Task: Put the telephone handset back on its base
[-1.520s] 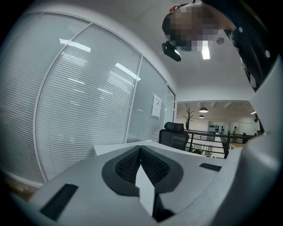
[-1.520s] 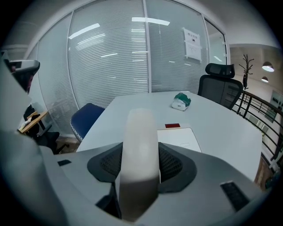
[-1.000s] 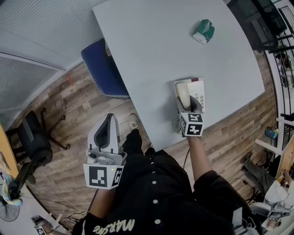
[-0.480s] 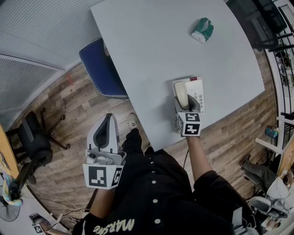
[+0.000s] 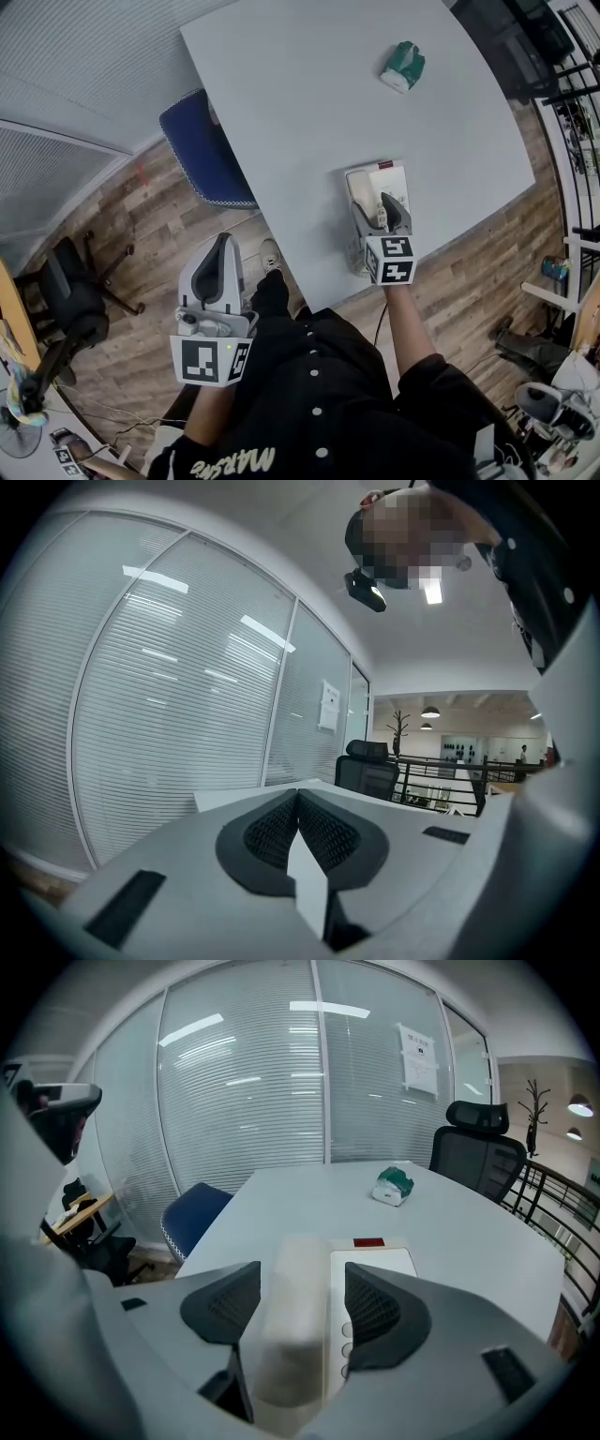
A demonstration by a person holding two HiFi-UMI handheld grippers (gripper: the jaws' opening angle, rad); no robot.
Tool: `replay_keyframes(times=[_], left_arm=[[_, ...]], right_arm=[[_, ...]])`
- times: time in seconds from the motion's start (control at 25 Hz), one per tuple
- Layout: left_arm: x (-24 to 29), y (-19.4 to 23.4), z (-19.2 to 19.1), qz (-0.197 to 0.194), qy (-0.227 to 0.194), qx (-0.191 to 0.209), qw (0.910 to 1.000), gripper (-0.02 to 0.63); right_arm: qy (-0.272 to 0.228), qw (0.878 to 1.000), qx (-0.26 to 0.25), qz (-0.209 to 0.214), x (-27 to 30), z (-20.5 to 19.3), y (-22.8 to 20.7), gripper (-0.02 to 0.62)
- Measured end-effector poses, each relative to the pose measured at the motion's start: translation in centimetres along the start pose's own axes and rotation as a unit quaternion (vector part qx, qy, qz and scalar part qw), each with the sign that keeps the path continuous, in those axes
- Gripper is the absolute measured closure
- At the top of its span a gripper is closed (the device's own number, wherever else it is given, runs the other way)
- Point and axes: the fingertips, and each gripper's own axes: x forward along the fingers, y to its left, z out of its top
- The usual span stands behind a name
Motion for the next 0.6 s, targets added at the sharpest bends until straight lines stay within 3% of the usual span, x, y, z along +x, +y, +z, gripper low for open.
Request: replay_keyframes(times=[0.24, 0.32, 0.44, 0.6], left_arm=[[0.3, -0.8, 0.6, -0.009, -0.009, 0.006, 0.9999, 0.591], [0.4, -1.1, 0.9, -0.012, -0.014, 0.008, 0.9998, 0.591], [0.5, -1.5, 1.3, -0.018, -0.02, 0.01, 0.9996, 0.591], [0.6, -2.2, 1.8, -0.028, -0.028, 0.014, 0.9991, 0.591]], right_arm=[[-0.055, 0.998, -0.012, -0.006, -2.5, 3.3, 0.1, 0.327], [-0.075, 0.997, -0.008, -0.011, -3.5, 4.5, 0.0, 0.359], [-0.108, 0.994, -0.001, -0.021, -5.2, 6.3, -0.3, 0.466], [-0.164, 0.986, 0.007, 0.002, -7.7, 8.9, 0.1, 0.515]])
